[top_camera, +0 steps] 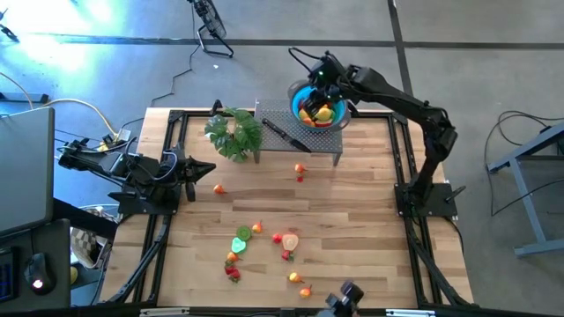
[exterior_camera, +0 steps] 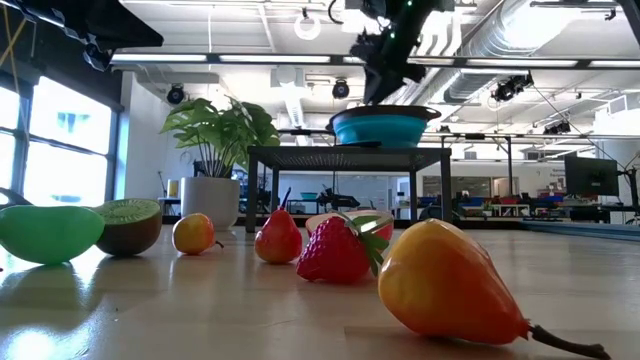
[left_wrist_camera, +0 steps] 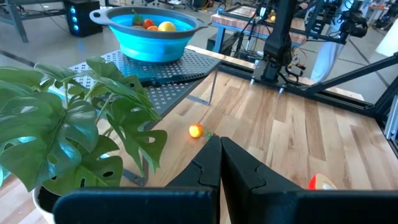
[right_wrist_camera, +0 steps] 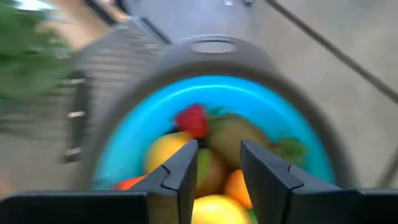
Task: Pick & Place Fruit
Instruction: Put the brown kiwi in the blue bowl on the shelf
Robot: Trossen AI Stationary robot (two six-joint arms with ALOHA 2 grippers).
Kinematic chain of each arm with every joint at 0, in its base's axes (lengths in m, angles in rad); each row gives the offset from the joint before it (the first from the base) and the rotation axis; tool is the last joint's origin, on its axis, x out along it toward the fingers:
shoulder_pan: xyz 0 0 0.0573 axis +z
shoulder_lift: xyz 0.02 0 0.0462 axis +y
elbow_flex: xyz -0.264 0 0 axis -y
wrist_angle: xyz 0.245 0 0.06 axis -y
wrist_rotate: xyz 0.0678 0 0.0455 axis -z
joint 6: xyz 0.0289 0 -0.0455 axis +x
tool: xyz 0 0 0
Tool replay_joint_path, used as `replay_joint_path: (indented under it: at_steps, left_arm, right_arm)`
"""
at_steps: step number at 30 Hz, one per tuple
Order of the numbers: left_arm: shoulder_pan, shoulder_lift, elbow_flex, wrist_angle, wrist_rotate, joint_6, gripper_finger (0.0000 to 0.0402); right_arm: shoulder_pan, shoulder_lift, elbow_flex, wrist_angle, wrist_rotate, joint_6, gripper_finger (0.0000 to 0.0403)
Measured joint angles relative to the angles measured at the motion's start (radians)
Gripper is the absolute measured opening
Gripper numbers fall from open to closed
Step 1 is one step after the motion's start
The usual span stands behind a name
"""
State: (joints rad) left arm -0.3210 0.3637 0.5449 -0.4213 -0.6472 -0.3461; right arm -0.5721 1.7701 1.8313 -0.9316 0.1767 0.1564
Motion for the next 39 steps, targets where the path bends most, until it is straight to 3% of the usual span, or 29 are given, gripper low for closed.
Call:
replay_joint_path:
  at_steps: [9, 17, 27, 39]
  left_arm:
    - [0.0, 0.0, 0.0, 0.0, 0.0, 0.0, 0.0]
    - [0.0, 0.0, 0.0, 0.001, 0.0, 0.0, 0.0]
    - [0.0, 0.001, 0.0, -0.001, 0.014, -0.047, 0.0]
    - [0.0, 0.001, 0.0, -0.056, 0.145, -0.205, 0.0]
  right_arm:
    - [0.097, -0.06, 0.0, 0.074, -0.181, 0.0, 0.0094]
    - [0.187, -0.064, 0.001, 0.163, -0.262, -0.021, 0.0089]
    - [0.296, -0.064, 0.001, 0.297, -0.264, -0.055, 0.008]
    - [0.428, -0.064, 0.0, 0.307, -0.263, -0.048, 0.0078]
